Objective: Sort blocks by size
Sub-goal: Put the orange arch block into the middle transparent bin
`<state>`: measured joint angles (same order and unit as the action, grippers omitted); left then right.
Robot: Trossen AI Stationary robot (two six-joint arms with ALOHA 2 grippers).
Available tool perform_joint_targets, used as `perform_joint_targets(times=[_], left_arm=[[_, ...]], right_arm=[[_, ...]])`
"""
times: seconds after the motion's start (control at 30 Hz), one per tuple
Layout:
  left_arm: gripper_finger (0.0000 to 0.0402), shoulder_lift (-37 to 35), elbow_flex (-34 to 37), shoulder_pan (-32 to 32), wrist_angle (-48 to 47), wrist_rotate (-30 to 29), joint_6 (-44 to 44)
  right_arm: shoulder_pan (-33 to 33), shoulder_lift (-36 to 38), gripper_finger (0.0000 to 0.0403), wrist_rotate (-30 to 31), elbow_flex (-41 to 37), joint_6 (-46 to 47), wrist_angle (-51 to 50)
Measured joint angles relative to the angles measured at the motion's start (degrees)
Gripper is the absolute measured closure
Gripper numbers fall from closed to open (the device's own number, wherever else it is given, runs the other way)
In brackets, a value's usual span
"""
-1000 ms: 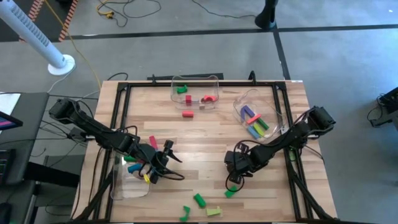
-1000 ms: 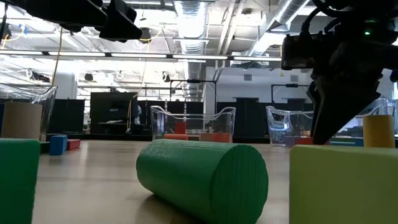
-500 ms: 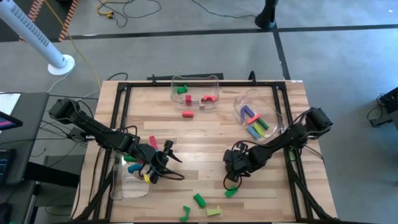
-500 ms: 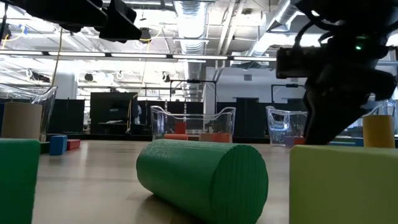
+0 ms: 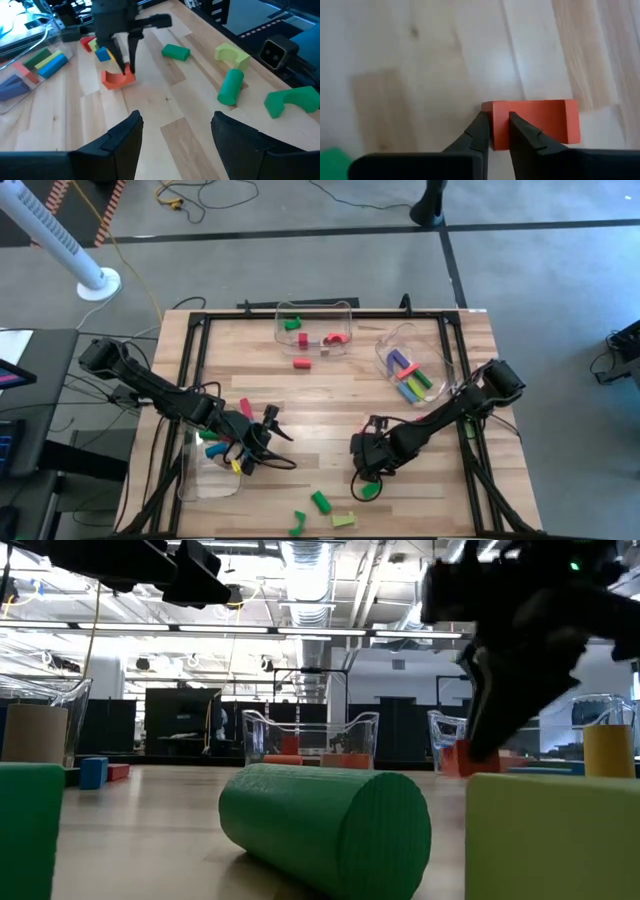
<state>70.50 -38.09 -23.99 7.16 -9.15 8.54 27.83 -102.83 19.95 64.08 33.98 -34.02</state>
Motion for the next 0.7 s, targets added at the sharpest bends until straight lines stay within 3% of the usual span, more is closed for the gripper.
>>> perform_joint_targets(times=[0.2,0.43,0.5,0.7], left_arm=[[0.0175,0.0,0.0,1.95,0.2,-0.7,2.35],[0.0175,0.0,0.0,4.32,5.1,-2.08,11.11],[0.0175,0.0,0.0,5.5,6.99,1.3,13.48],[0.0175,0.0,-0.02,12.26,12.95,21.18,11.45]], right_arm=[[-0.02,0.0,0.033,0.44,4.9,-5.78,0.53],[-0.46,0.0,0.033,-0.68,11.89,-14.89,3.3],[-0.2,0.0,0.033,-2.21,14.05,-19.15,3.3],[2.04,0.02,0.033,-3.78,19.8,-29.45,3.25]])
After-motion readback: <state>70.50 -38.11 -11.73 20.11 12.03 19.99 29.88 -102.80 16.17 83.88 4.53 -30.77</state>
